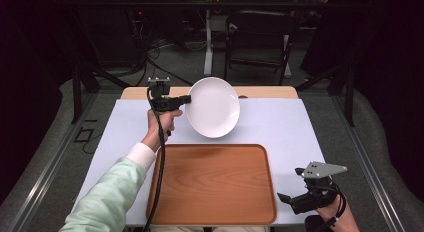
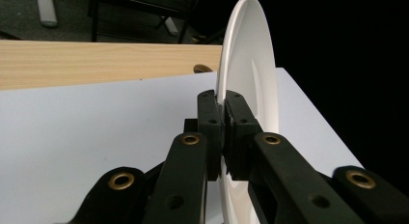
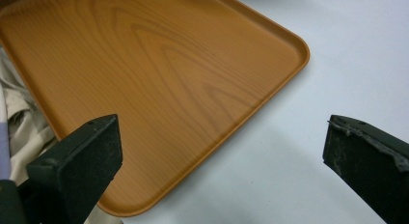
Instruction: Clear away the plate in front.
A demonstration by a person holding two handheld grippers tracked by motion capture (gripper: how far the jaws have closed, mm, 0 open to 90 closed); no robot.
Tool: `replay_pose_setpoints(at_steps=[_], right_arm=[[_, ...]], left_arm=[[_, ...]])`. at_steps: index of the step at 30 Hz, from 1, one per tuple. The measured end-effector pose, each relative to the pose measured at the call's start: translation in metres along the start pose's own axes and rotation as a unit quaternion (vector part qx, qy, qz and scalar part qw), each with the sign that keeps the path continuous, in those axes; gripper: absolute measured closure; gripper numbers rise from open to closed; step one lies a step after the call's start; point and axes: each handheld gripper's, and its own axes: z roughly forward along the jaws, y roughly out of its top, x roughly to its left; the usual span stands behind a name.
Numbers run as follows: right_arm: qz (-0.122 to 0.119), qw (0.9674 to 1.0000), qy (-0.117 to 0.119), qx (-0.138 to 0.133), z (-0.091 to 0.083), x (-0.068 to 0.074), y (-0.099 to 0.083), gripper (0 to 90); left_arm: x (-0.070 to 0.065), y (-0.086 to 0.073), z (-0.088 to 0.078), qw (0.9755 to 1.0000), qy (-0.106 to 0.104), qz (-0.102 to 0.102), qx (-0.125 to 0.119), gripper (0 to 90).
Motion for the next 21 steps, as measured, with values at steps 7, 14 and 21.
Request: replay_pose_setpoints(at_steps=[7, 14, 21], right_arm=[[0.03, 0.9987, 0.0, 0.041, 0.017, -0.003, 0.012, 0.0], [0.051, 0.9977, 0.014, 0.042, 0.033, -0.007, 0.036, 0.0], [0.077, 0.9954, 0.046, 0.034, 0.06, -0.015, 0.062, 0.0]], left_arm=[[-0.009, 0.001, -0.009, 0.9998, -0.016, 0.011, 0.001, 87.3], [-0.019, 0.0, -0.016, 0.9992, -0.034, 0.022, 0.007, 87.3], [-0.029, -0.004, -0.018, 0.9979, -0.053, 0.035, 0.015, 87.3]])
